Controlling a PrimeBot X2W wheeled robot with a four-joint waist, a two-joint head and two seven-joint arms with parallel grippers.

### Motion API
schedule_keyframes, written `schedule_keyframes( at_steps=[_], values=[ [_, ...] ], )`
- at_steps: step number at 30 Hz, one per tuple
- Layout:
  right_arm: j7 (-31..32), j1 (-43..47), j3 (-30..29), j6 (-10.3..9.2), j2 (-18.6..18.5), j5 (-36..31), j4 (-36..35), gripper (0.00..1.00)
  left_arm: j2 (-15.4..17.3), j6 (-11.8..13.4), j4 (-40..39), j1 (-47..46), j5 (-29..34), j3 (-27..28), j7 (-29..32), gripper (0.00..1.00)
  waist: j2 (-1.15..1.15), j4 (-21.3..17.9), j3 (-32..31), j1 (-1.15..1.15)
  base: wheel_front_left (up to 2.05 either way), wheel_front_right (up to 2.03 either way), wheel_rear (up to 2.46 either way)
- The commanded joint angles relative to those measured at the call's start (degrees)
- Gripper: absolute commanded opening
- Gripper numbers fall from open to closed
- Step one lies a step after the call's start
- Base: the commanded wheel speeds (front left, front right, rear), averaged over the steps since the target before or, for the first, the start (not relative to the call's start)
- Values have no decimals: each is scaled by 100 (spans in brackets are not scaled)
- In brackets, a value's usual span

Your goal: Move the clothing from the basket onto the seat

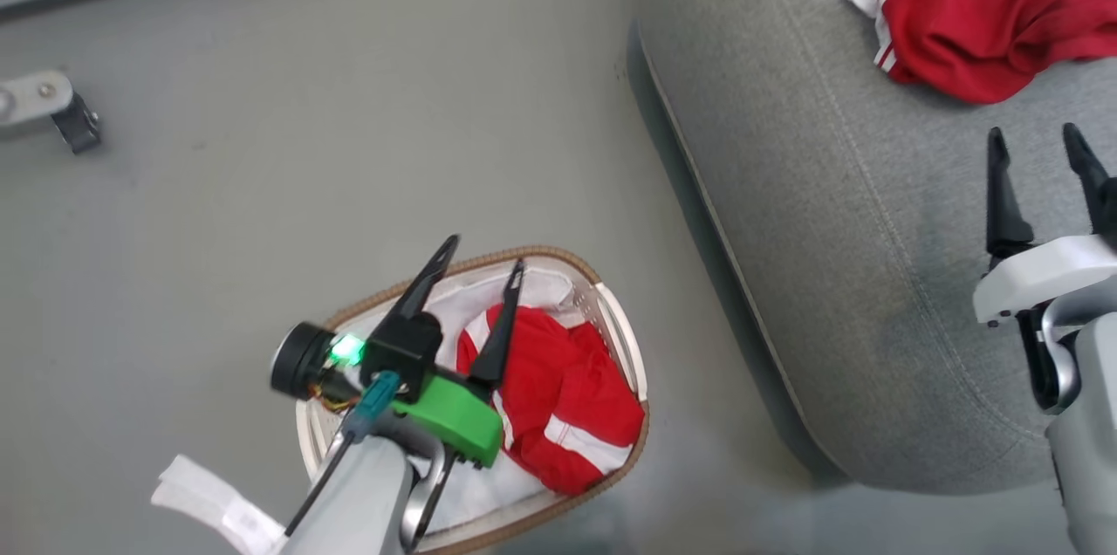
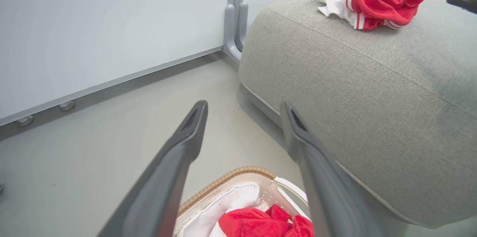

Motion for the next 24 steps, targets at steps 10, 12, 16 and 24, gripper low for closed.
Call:
schedule_keyframes(
  at_steps=[10, 12, 16, 24],
  values=[
    [-26, 491, 396, -8, 277, 114, -769, 100, 28, 262, 36, 549, -93, 825, -6, 100, 40, 692, -851, 0, 0, 0, 0],
    [-26, 611, 381, -8, 361, 120, -782, 100, 27, 328, 32, 643, -138, 982, -5, 100, 40, 860, -970, 0, 0, 0, 0],
    [-26, 779, 397, -8, 471, 122, -767, 100, 27, 387, 37, 780, -148, 1248, -5, 100, 40, 1107, -1142, 0, 0, 0, 0],
    [-26, 1145, 696, -7, 700, 69, -695, 100, 26, 451, -24, 1138, -158, 1758, -5, 100, 40, 1357, -1544, 0, 0, 0, 0]
  ],
)
